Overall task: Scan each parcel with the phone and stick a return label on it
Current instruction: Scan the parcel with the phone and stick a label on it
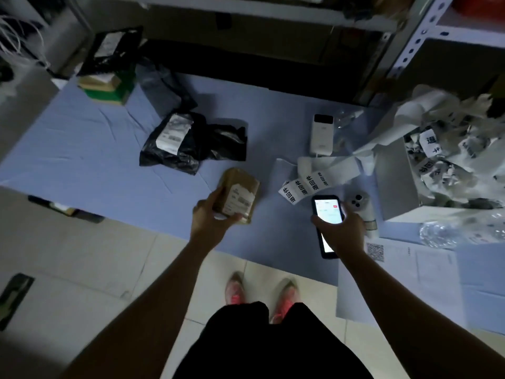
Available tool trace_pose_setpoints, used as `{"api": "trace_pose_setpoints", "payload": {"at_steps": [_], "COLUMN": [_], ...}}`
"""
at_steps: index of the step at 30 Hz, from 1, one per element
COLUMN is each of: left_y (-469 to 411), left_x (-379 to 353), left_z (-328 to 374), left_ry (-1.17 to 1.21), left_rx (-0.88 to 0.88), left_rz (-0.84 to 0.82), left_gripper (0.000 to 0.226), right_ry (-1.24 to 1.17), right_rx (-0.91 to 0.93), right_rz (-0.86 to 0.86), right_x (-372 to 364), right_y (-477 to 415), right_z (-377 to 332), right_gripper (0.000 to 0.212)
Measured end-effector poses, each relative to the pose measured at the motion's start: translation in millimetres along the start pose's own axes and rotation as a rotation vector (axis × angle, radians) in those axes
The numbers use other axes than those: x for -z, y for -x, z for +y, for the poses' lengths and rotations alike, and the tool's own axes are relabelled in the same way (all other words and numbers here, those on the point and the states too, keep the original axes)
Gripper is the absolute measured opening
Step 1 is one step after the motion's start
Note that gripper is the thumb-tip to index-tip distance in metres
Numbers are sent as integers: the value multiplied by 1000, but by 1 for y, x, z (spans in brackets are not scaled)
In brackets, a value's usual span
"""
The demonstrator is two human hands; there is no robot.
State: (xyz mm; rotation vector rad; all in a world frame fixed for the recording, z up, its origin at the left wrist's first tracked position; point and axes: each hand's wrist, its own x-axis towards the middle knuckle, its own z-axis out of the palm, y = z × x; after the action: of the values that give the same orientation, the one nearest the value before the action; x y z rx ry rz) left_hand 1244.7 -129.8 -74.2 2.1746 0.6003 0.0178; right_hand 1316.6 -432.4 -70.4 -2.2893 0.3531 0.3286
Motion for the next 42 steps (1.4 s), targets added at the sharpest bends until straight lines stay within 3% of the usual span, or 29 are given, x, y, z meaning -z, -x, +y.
{"api": "trace_pose_setpoints", "payload": {"at_steps": [3,8,11,16,42], "left_y": [-14,-23,-25,-35,-57], "left_x": [10,19,21,24,20], "left_z": [-5,-8,-10,-18,-20], "left_ry": [-81,-198,-189,-174,-143], "left_rx": [-45,-103,-121,-78,-30], "left_rz": [12,17,58,14,101], "left_gripper": [95,96,93,101,102], "right_ry": [-3,394,540,647,630], "right_rx": [185,392,386,391,325], "right_rz": [-143,-334,-354,-349,-329], "right_x": [6,7,7,7,26], "right_y": [14,29,30,28,16], "right_z": [-25,-58,-65,-70,-46], "right_gripper": [42,83,99,104,103]}}
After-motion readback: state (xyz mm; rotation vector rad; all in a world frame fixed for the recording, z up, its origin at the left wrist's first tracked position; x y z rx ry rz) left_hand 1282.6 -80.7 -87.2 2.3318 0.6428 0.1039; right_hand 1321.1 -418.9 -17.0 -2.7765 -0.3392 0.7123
